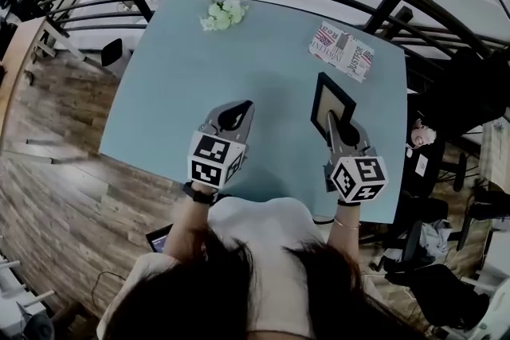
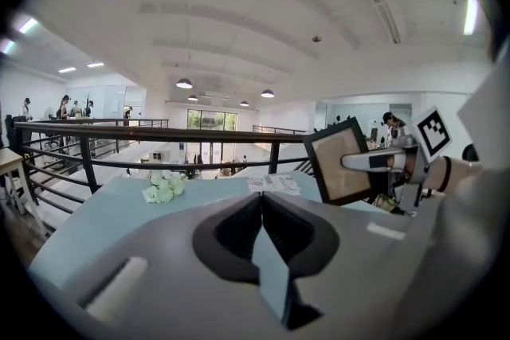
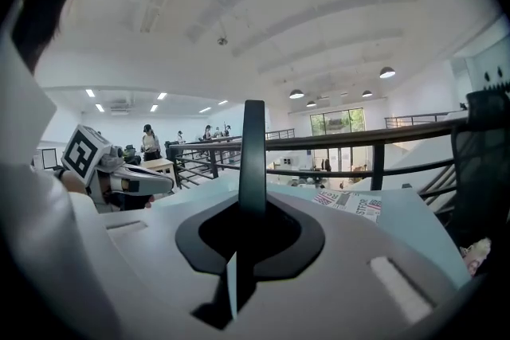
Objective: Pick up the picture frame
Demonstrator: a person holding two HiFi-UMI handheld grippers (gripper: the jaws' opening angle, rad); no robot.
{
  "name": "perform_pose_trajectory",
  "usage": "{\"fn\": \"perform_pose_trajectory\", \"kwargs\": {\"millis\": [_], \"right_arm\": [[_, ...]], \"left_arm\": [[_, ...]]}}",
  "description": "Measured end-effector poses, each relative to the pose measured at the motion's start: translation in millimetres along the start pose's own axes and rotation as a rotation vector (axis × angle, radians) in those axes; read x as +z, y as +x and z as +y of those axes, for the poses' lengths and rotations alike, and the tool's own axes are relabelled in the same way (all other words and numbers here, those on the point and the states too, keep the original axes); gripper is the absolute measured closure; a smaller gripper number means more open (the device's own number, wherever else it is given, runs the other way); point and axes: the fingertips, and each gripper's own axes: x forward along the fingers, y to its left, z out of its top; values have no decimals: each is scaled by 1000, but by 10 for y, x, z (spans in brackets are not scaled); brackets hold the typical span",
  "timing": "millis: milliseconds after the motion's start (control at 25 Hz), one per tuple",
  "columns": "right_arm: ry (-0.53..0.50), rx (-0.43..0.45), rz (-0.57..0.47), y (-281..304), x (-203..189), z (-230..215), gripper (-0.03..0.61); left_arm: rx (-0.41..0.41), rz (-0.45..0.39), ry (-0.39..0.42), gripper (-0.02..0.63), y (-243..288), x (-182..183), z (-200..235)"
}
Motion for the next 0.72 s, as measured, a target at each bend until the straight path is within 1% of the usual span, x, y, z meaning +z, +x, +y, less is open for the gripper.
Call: {"fn": "perform_pose_trajectory", "kwargs": {"millis": [120,440,720], "right_arm": [[-20,-11,-10,34,24,36,568],[-40,-23,-24,67,50,67,568],[-38,-41,-28,56,88,43,568]], "left_arm": [[10,6,7,555,-30,0,56],[2,-64,0,557,-38,163,118],[-6,-68,-16,557,-17,184,139]]}}
